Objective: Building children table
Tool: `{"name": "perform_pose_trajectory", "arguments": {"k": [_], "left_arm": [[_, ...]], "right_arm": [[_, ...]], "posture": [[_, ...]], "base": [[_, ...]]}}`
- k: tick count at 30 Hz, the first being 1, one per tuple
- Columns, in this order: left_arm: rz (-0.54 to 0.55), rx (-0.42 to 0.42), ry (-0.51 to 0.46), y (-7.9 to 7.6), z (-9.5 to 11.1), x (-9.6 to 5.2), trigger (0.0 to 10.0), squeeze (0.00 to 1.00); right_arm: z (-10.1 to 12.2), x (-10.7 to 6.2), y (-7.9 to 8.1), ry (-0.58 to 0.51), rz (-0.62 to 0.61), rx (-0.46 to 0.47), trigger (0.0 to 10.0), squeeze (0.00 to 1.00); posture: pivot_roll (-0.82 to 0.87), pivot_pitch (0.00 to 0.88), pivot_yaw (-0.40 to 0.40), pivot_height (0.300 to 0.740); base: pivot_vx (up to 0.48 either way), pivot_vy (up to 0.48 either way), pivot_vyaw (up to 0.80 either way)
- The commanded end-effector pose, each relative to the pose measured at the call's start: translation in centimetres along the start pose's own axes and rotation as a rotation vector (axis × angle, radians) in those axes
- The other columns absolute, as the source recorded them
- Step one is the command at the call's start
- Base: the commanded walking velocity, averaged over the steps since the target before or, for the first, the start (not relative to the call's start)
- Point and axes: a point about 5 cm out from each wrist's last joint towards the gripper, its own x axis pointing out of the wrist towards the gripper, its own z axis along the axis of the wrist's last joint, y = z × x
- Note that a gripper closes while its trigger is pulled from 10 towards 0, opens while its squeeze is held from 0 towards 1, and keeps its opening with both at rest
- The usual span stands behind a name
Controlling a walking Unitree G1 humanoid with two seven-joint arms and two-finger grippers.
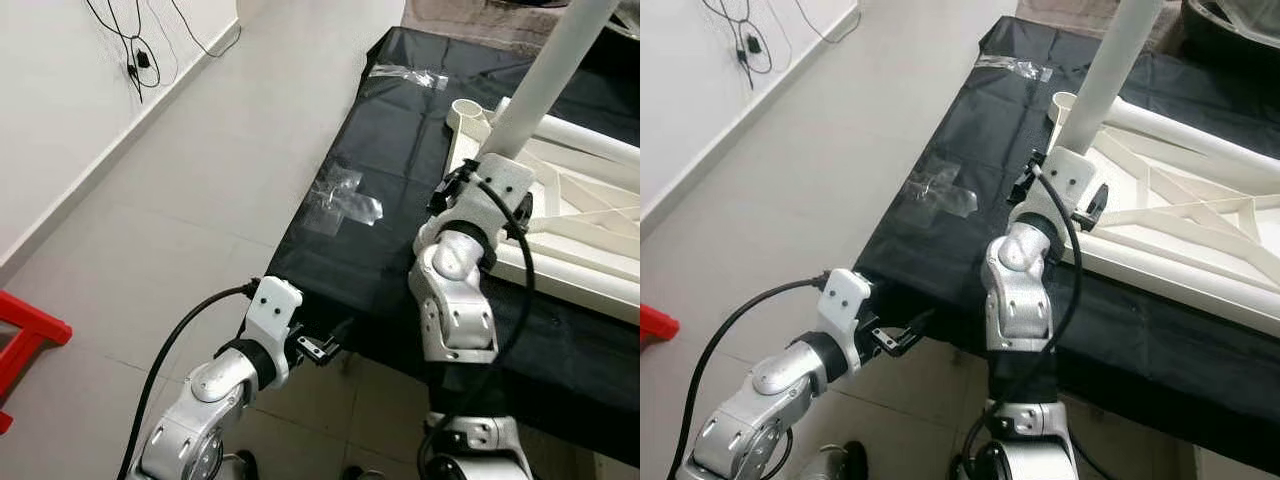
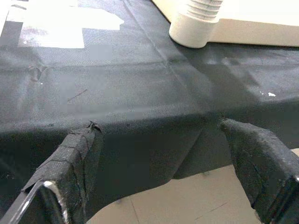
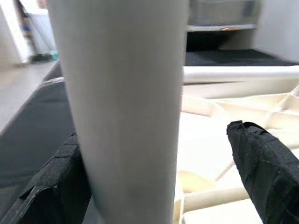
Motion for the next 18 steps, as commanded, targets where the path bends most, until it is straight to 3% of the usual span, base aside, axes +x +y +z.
{"name": "perform_pose_trajectory", "arguments": {"k": [1,14,15,17,18], "left_arm": [[-0.008,0.005,0.012,-0.1,-0.5,0.0,10.0,0.0],[-0.014,0.018,0.01,0.1,-0.7,0.3,10.0,0.0],[-0.014,0.021,0.009,0.1,-0.7,0.4,10.0,0.0],[-0.014,0.021,0.009,0.1,-0.7,0.4,10.0,0.0],[-0.013,0.024,0.008,0.2,-0.8,0.5,10.0,0.0]], "right_arm": [[-0.7,-0.5,-0.6,0.026,0.027,0.033,10.0,0.0],[-1.7,-2.2,-1.6,0.082,0.217,0.049,10.0,0.0],[-2.2,-3.2,-2.3,0.113,0.272,0.059,10.0,0.0],[-2.2,-3.2,-2.3,0.113,0.272,0.059,10.0,0.0],[-2.5,-4.4,-3.0,0.138,0.322,0.054,10.0,0.0]], "posture": [[0.09,0.175,-0.05,0.74],[0.09,0.168,-0.049,0.74],[0.09,0.163,-0.048,0.74],[0.09,0.163,-0.048,0.74],[0.08,0.158,-0.049,0.74]], "base": [[0.0,0.0,0.0],[0.0,0.0,0.0],[0.0,0.0,0.0],[0.0,0.0,0.0],[0.0,0.0,0.0]]}}
